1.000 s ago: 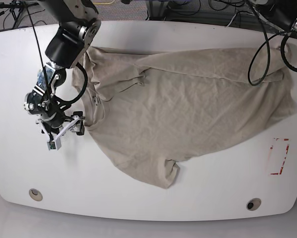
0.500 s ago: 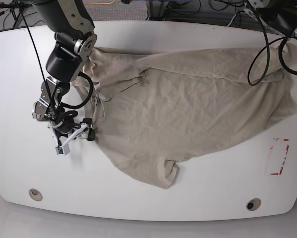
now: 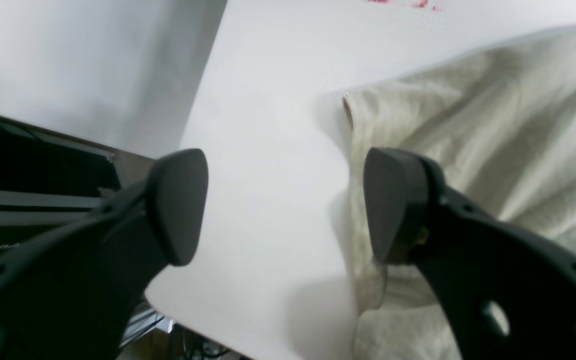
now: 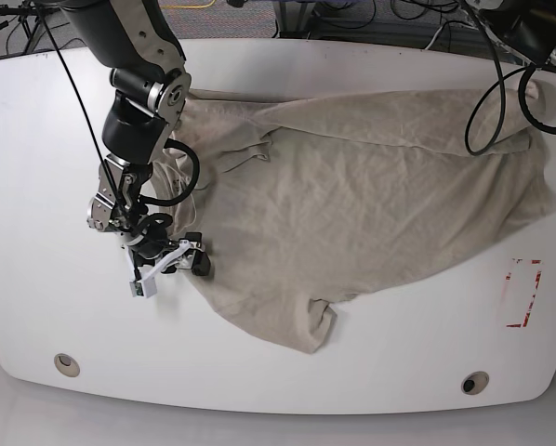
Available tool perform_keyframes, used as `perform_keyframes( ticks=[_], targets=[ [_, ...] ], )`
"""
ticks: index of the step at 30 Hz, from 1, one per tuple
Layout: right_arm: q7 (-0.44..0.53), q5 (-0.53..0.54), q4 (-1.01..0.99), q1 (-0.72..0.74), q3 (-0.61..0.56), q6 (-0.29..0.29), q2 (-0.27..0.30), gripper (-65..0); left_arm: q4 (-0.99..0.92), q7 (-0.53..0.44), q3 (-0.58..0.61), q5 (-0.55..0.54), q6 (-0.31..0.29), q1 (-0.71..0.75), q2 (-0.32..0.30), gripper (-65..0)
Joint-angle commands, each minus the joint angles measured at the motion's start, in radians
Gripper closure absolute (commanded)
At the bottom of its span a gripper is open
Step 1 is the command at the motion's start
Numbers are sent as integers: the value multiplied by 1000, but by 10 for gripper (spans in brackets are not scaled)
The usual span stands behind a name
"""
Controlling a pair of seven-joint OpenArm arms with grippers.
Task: Fold the T-shirt properly
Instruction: 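Move the right gripper onto the shirt's side edge and grasp it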
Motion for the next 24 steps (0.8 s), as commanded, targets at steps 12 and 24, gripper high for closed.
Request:
perform_keyframes(
  ticks=[12, 24],
  targets=[
    [53, 9, 2, 22, -199, -77, -31, -428, -155, -127, 71, -10, 1, -4, -71, -446],
    [53, 3, 2, 25, -230, -102, -28, 0, -421, -237, 164, -8, 1, -54, -128, -453]
  ],
)
